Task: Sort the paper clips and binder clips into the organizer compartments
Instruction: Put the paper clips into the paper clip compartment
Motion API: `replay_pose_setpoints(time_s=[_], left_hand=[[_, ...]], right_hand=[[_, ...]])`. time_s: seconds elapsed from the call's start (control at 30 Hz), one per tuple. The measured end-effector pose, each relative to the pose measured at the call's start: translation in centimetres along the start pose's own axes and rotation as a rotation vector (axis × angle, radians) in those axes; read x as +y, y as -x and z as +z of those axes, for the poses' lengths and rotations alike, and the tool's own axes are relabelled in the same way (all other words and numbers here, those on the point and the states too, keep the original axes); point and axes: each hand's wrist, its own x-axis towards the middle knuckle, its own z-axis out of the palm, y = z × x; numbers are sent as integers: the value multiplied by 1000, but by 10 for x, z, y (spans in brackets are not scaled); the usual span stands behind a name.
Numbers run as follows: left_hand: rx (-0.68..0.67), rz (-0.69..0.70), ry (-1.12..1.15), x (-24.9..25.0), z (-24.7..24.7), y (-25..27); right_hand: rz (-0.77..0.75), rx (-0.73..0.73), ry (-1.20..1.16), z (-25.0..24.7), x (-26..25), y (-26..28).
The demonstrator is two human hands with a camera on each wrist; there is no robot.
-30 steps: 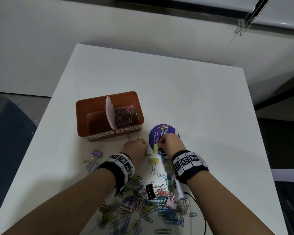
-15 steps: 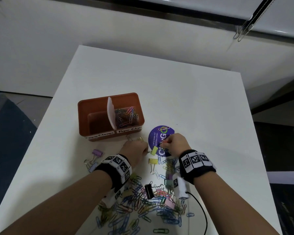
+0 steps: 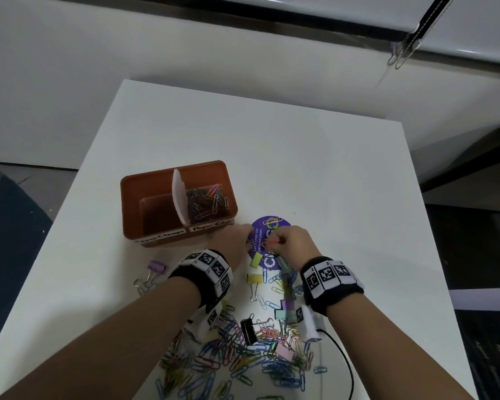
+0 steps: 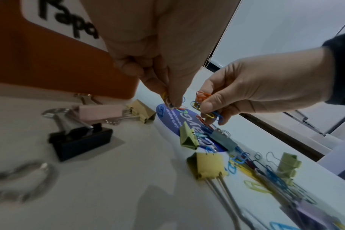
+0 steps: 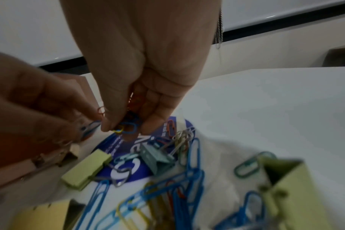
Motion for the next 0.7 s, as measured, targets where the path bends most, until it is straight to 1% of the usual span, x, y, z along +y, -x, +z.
replay_pose_setpoints(time_s=[0.1, 0.2, 0.27, 0.37, 0.47, 0.57, 0.7], left_hand=[[-33, -40, -69, 0, 3, -14], [-74, -77, -120, -1, 8, -24], [-84, -97, -141, -2, 13, -29], [-75, -146, -117, -5, 19, -33], [-56, -167, -82, -6, 23, -36], [-60, -154, -65, -8, 24, -37], [-85, -112, -75, -8, 25, -38]], right_hand=[[-11, -22, 66, 6, 4, -3], [13, -75, 121, 2, 17, -4], [-4, -80, 154, -2, 24, -3], [-46, -89, 113, -2, 26, -2], [-81, -137, 147, 3, 25, -2], [-65, -160, 231, 9, 24, -4], [23, -209, 324, 12, 16, -12]])
